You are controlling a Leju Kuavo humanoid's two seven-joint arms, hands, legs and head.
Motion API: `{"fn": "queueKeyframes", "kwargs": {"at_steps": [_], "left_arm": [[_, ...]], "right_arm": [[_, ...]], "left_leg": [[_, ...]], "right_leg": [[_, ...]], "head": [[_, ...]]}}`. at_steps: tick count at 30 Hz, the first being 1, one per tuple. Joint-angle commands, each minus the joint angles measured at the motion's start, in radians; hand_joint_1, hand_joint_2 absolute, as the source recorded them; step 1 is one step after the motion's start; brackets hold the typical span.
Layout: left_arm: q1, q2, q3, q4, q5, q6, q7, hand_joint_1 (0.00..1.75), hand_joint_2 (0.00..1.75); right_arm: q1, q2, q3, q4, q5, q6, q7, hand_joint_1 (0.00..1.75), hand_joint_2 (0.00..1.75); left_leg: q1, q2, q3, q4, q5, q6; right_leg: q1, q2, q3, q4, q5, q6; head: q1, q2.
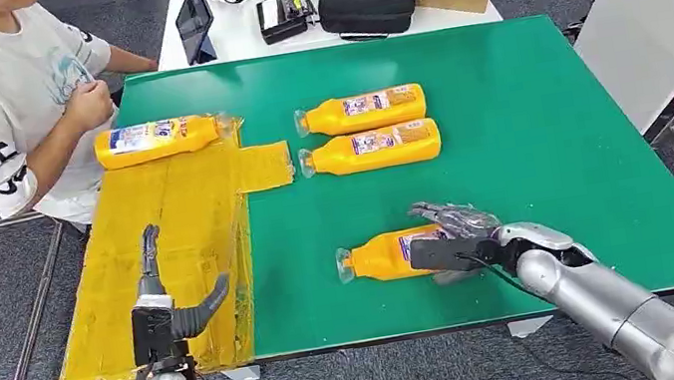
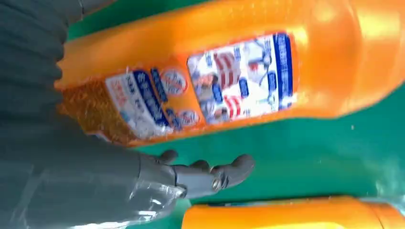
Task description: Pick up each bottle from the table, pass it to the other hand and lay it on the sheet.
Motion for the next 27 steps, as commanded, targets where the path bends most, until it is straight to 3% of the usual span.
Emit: {"fn": "queueKeyframes", "kwargs": {"at_steps": [1, 22, 24, 25, 26, 27], "left_arm": [[-0.051, 0.001, -0.022, 0.092, 0.012, 0.000, 0.006, 0.00, 1.75], [-0.052, 0.008, -0.021, 0.085, 0.025, 0.001, 0.010, 0.00, 1.75], [-0.048, 0.006, -0.020, 0.091, 0.029, -0.001, 0.016, 0.00, 1.75], [-0.049, 0.005, -0.020, 0.096, 0.031, 0.001, 0.012, 0.00, 1.75], [-0.050, 0.005, -0.019, 0.098, 0.034, 0.000, 0.011, 0.00, 1.75], [-0.051, 0.004, -0.019, 0.100, 0.036, -0.003, 0.011, 0.00, 1.75]], "right_arm": [[-0.046, 0.068, 0.100, 0.149, 0.022, -0.014, -0.001, 0.00, 1.75], [-0.067, 0.056, 0.128, 0.167, 0.053, -0.014, 0.010, 0.00, 1.75], [-0.100, 0.010, 0.193, 0.134, 0.092, 0.037, 0.026, 0.00, 1.75], [-0.106, -0.003, 0.202, 0.124, 0.092, 0.035, 0.028, 0.49, 1.75], [-0.105, -0.006, 0.203, 0.122, 0.094, 0.032, 0.028, 1.24, 1.75], [-0.104, -0.008, 0.208, 0.124, 0.094, 0.035, 0.029, 1.75, 1.75]], "left_leg": [[0.001, 0.001, 0.004, -0.001, -0.001, 0.000], [0.003, 0.003, 0.009, -0.001, -0.002, -0.001], [0.002, 0.002, 0.007, 0.000, -0.001, 0.000], [0.001, 0.001, 0.006, 0.000, -0.001, 0.000], [0.001, 0.001, 0.005, 0.000, -0.001, 0.000], [0.001, 0.001, 0.005, 0.000, 0.000, 0.000]], "right_leg": [[0.002, 0.000, 0.004, -0.002, 0.000, -0.003], [0.004, 0.000, 0.009, -0.003, -0.001, -0.006], [0.003, 0.000, 0.008, -0.002, -0.001, -0.004], [0.002, 0.000, 0.006, -0.001, -0.001, -0.003], [0.001, 0.000, 0.005, -0.001, -0.001, -0.003], [0.001, 0.000, 0.005, -0.001, 0.000, -0.002]], "head": [[0.000, 0.000], [0.000, 0.000], [0.000, 0.000], [0.000, 0.000], [0.000, 0.000], [0.000, 0.000]]}}
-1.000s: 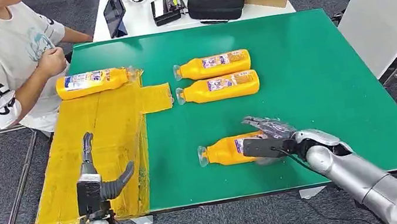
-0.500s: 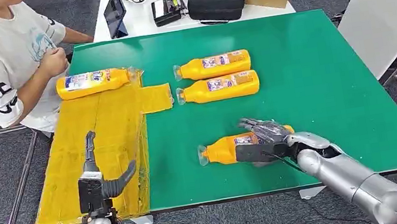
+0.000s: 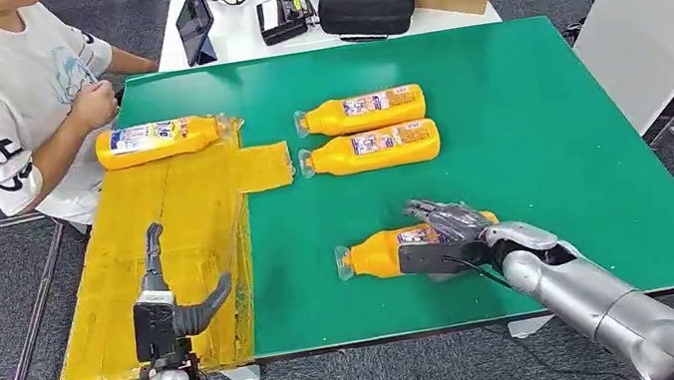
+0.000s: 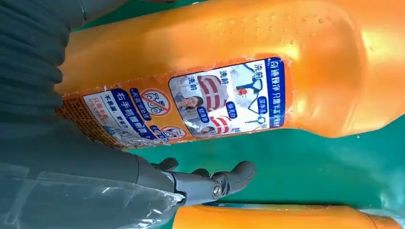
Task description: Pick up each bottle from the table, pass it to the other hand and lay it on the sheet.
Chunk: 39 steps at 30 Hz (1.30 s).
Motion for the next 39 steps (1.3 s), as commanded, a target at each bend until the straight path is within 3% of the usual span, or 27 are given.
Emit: {"fn": "queueKeyframes", "kwargs": {"at_steps": [1, 9, 14, 17, 22, 23, 25, 26, 28, 30, 32, 33, 36, 37, 39], "left_arm": [[-0.037, 0.004, -0.008, 0.077, 0.016, -0.002, 0.004, 0.00, 1.75], [-0.049, 0.005, -0.007, 0.087, 0.029, 0.006, -0.001, 0.00, 1.75], [-0.039, 0.008, -0.005, 0.075, 0.029, 0.004, 0.005, 0.00, 1.75], [-0.024, 0.007, 0.003, 0.055, 0.025, 0.000, 0.007, 0.00, 1.75], [-0.019, 0.006, 0.006, 0.044, 0.020, -0.005, 0.011, 0.00, 1.75], [-0.018, 0.005, 0.009, 0.042, 0.019, -0.002, 0.011, 0.00, 1.75], [-0.003, 0.000, 0.021, 0.019, 0.016, -0.004, 0.015, 0.00, 1.75], [0.022, -0.006, 0.032, -0.020, 0.015, -0.006, 0.025, 0.00, 1.75], [0.078, -0.014, 0.043, -0.111, 0.021, -0.034, 0.058, 0.00, 1.75], [0.123, -0.022, 0.036, -0.197, 0.039, -0.089, 0.099, 0.00, 1.75], [0.140, -0.025, 0.019, -0.240, 0.061, -0.127, 0.123, 0.00, 1.75], [0.143, -0.023, 0.002, -0.254, 0.104, -0.184, 0.153, 0.00, 1.75], [0.142, -0.015, -0.038, -0.263, 0.162, -0.247, 0.196, 0.00, 1.75], [0.142, -0.010, -0.050, -0.264, 0.189, -0.275, 0.205, 0.00, 1.75], [0.143, -0.002, -0.075, -0.269, 0.213, -0.314, 0.215, 0.00, 1.75]], "right_arm": [[-0.047, -0.046, 0.134, 0.029, 0.029, 0.042, 0.019, 1.75, 1.75], [-0.144, -0.175, 0.233, -0.096, -0.047, 0.151, -0.003, 1.75, 1.75], [-0.118, -0.154, 0.212, -0.085, -0.046, 0.068, 0.014, 1.75, 1.75], [-0.034, -0.105, 0.112, -0.084, -0.027, -0.073, -0.002, 1.75, 1.75], [-0.009, -0.092, 0.082, -0.086, 0.005, -0.076, -0.001, 1.75, 1.75], [0.017, -0.076, 0.035, -0.091, -0.008, -0.120, -0.010, 1.75, 1.75], [0.149, 0.038, -0.165, -0.117, -0.009, -0.247, -0.048, 1.75, 1.75], [0.250, 0.178, -0.325, -0.165, 0.042, -0.393, -0.071, 1.75, 1.75], [0.339, 0.360, -0.471, -0.289, 0.131, -0.562, -0.097, 1.75, 1.75], [0.390, 0.467, -0.551, -0.442, 0.188, -0.712, -0.112, 1.75, 1.75], [0.414, 0.489, -0.589, -0.529, 0.195, -0.766, -0.146, 1.75, 1.75], [0.436, 0.512, -0.628, -0.570, 0.108, -0.774, -0.196, 1.75, 1.75], [0.469, 0.541, -0.703, -0.596, 0.095, -0.831, -0.273, 1.75, 1.75], [0.480, 0.555, -0.723, -0.601, 0.084, -0.857, -0.304, 1.75, 1.75], [0.495, 0.561, -0.739, -0.597, 0.057, -0.862, -0.333, 1.75, 1.75]], "left_leg": [[0.001, 0.001, 0.003, 0.000, -0.001, 0.000], [-0.001, -0.001, 0.001, 0.001, 0.000, 0.000], [-0.001, 0.002, 0.002, 0.000, -0.001, 0.000], [0.001, 0.002, 0.005, 0.000, -0.002, 0.000], [0.001, 0.003, 0.005, 0.000, -0.002, 0.000], [0.000, 0.003, 0.002, 0.000, -0.001, 0.001], [0.000, 0.001, 0.000, -0.001, 0.000, 0.001], [0.001, 0.002, 0.003, -0.001, -0.001, 0.000], [0.002, 0.005, 0.004, -0.002, -0.002, -0.001], [0.003, 0.010, 0.000, -0.001, -0.003, -0.001], [0.004, 0.015, 0.003, 0.000, -0.006, -0.003], [0.004, 0.007, -0.003, 0.000, -0.003, -0.002], [0.004, -0.003, -0.004, 0.000, -0.001, -0.001], [0.006, -0.003, 0.001, 0.002, -0.005, -0.001], [0.005, -0.002, -0.004, 0.000, -0.001, -0.001]], "right_leg": [[0.002, -0.001, 0.004, -0.001, -0.001, -0.004], [0.000, -0.002, 0.002, 0.000, -0.001, -0.002], [0.000, 0.000, 0.003, -0.001, 0.000, -0.003], [0.002, 0.000, 0.006, -0.002, -0.001, -0.005], [0.002, 0.001, 0.006, -0.002, -0.001, -0.005], [0.000, 0.001, 0.003, -0.001, 0.000, -0.003], [0.000, 0.000, 0.001, -0.001, 0.001, -0.001], [0.001, 0.001, 0.004, -0.002, 0.000, -0.003], [0.003, 0.003, 0.005, -0.004, 0.001, -0.004], [0.004, 0.008, 0.000, -0.001, 0.001, -0.004], [0.006, 0.012, 0.001, 0.002, -0.002, -0.007], [0.004, 0.005, -0.005, 0.002, -0.001, -0.003], [0.004, -0.005, -0.004, 0.001, -0.004, -0.004], [0.006, -0.005, 0.003, 0.001, -0.007, -0.007], [0.003, -0.004, -0.003, 0.001, -0.003, -0.004]], "head": [[0.000, 0.000], [0.000, 0.000], [0.000, 0.000], [0.000, 0.000], [0.000, 0.000], [0.000, 0.000], [0.000, 0.000], [0.000, 0.000], [0.000, 0.000], [0.000, 0.000], [0.000, 0.000], [-0.001, 0.000], [0.000, 0.000], [0.001, 0.000], [0.000, 0.000]]}}
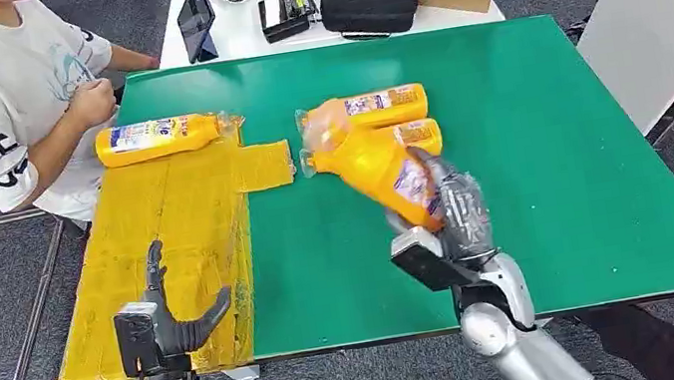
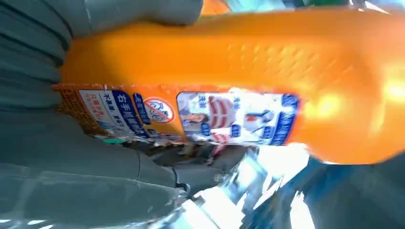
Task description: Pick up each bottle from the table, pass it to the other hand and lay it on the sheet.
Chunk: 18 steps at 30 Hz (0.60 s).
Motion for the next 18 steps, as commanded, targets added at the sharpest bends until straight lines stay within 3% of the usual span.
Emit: {"fn": "queueKeyframes", "kwargs": {"at_steps": [1, 5, 12, 14, 18], "left_arm": [[0.017, 0.018, -0.085, -0.084, 0.104, -0.130, 0.065, 0.00, 1.75], [0.011, 0.053, -0.156, -0.088, 0.101, -0.177, 0.081, 0.00, 1.75], [0.030, 0.077, -0.262, -0.117, 0.183, -0.268, 0.090, 0.00, 1.75], [0.040, 0.088, -0.289, -0.148, 0.180, -0.281, 0.069, 0.00, 1.75], [0.047, 0.108, -0.321, -0.156, 0.223, -0.360, 0.070, 0.00, 1.75]], "right_arm": [[0.122, 0.188, -0.271, -0.156, -0.057, -0.073, -0.122, 1.75, 1.75], [0.140, 0.205, -0.299, -0.115, -0.092, -0.073, -0.180, 1.75, 1.75], [0.167, 0.237, -0.317, 0.046, -0.145, 0.055, -0.282, 1.75, 1.75], [0.169, 0.230, -0.290, 0.110, -0.140, 0.132, -0.295, 1.75, 1.75], [0.150, 0.239, -0.200, 0.242, -0.048, 0.178, -0.303, 1.75, 1.75]], "left_leg": [[0.000, 0.000, 0.000, 0.000, 0.000, 0.000], [-0.002, 0.003, 0.003, 0.000, -0.002, 0.001], [-0.001, 0.004, 0.008, -0.002, -0.003, 0.000], [0.000, 0.006, 0.011, -0.002, -0.004, 0.000], [0.000, 0.005, 0.010, -0.002, -0.003, 0.000]], "right_leg": [[0.000, -0.001, 0.001, 0.000, 0.000, -0.001], [-0.001, 0.001, 0.004, -0.002, 0.000, -0.003], [0.001, 0.001, 0.008, -0.004, 0.000, -0.004], [0.002, 0.003, 0.012, -0.006, -0.001, -0.006], [0.002, 0.003, 0.011, -0.005, 0.000, -0.005]], "head": [[0.000, 0.000], [0.000, 0.000], [0.000, 0.000], [0.000, 0.000], [0.000, 0.000]]}}
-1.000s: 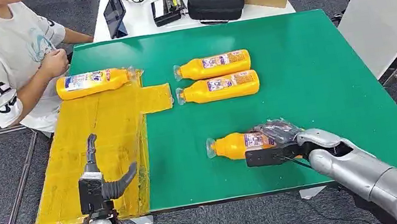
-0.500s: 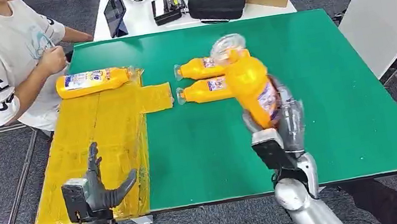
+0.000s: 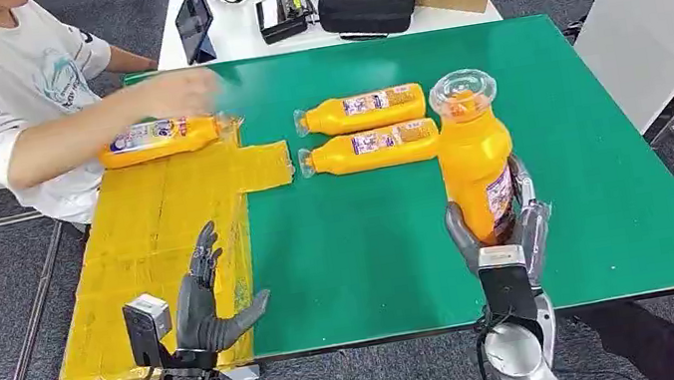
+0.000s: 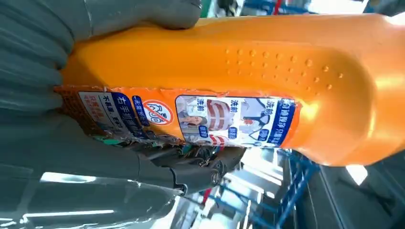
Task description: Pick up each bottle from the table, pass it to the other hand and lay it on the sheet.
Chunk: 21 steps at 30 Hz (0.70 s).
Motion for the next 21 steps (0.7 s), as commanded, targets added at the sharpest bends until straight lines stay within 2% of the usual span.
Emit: {"fn": "queueKeyframes", "kwargs": {"at_steps": [1, 4, 6, 7, 10, 14, 16, 19, 21], "left_arm": [[0.009, 0.081, -0.139, -0.027, 0.052, -0.105, -0.013, 0.00, 1.75], [0.009, 0.081, -0.139, -0.027, 0.052, -0.105, -0.013, 0.00, 1.75], [0.005, 0.084, -0.146, -0.021, 0.036, -0.101, -0.018, 0.00, 1.75], [-0.007, 0.080, -0.146, 0.000, 0.030, -0.108, -0.015, 0.00, 1.75], [-0.011, 0.079, -0.145, 0.007, 0.030, -0.108, -0.015, 0.00, 1.75], [-0.012, 0.079, -0.145, 0.008, 0.031, -0.108, -0.015, 0.00, 1.75], [-0.012, 0.079, -0.145, 0.008, 0.031, -0.108, -0.015, 0.00, 1.75], [-0.012, 0.079, -0.145, 0.008, 0.031, -0.108, -0.015, 0.00, 1.75], [-0.025, 0.078, -0.148, 0.035, 0.046, -0.137, -0.004, 0.00, 1.75]], "right_arm": [[-0.033, 0.036, 0.110, 0.372, 0.097, 0.140, -0.025, 1.75, 1.75], [-0.033, 0.036, 0.110, 0.372, 0.097, 0.140, -0.025, 1.75, 1.75], [-0.051, 0.035, 0.165, 0.418, 0.113, 0.180, -0.003, 1.75, 1.75], [-0.083, 0.041, 0.253, 0.478, 0.134, 0.231, 0.010, 1.75, 1.75], [-0.088, 0.047, 0.258, 0.480, 0.139, 0.227, 0.016, 1.75, 1.75], [-0.089, 0.042, 0.257, 0.479, 0.139, 0.227, 0.015, 1.75, 1.75], [-0.089, 0.042, 0.257, 0.479, 0.139, 0.227, 0.015, 1.75, 1.75], [-0.089, 0.042, 0.257, 0.479, 0.139, 0.227, 0.015, 1.75, 1.75], [-0.111, 0.035, 0.322, 0.514, 0.193, 0.247, 0.033, 1.75, 1.75]], "left_leg": [[0.002, 0.004, 0.009, -0.002, -0.003, 0.000], [0.002, 0.004, 0.009, -0.002, -0.003, 0.000], [0.001, 0.004, 0.007, -0.002, -0.002, 0.000], [0.002, 0.007, 0.006, -0.002, -0.002, -0.001], [0.001, 0.004, 0.004, -0.001, -0.001, 0.000], [0.003, 0.005, 0.009, -0.001, -0.004, 0.000], [0.002, 0.002, 0.003, -0.001, -0.001, 0.000], [0.002, 0.003, 0.005, -0.001, -0.002, -0.001], [0.001, 0.002, 0.002, -0.001, -0.001, 0.000]], "right_leg": [[0.003, 0.003, 0.009, -0.004, -0.001, -0.005], [0.003, 0.003, 0.009, -0.004, -0.001, -0.005], [0.002, 0.002, 0.007, -0.003, 0.000, -0.004], [0.002, 0.006, 0.006, -0.003, 0.001, -0.004], [0.002, 0.003, 0.003, -0.002, 0.000, -0.003], [0.003, 0.003, 0.010, -0.003, -0.002, -0.006], [0.001, 0.001, 0.003, -0.002, 0.000, -0.003], [0.002, 0.001, 0.006, -0.002, -0.001, -0.004], [0.000, 0.001, 0.002, -0.001, 0.000, -0.002]], "head": [[0.000, 0.000], [0.000, 0.000], [0.000, 0.000], [0.000, 0.000], [0.000, 0.000], [0.000, 0.000], [0.000, 0.000], [0.000, 0.000], [0.000, 0.000]]}}
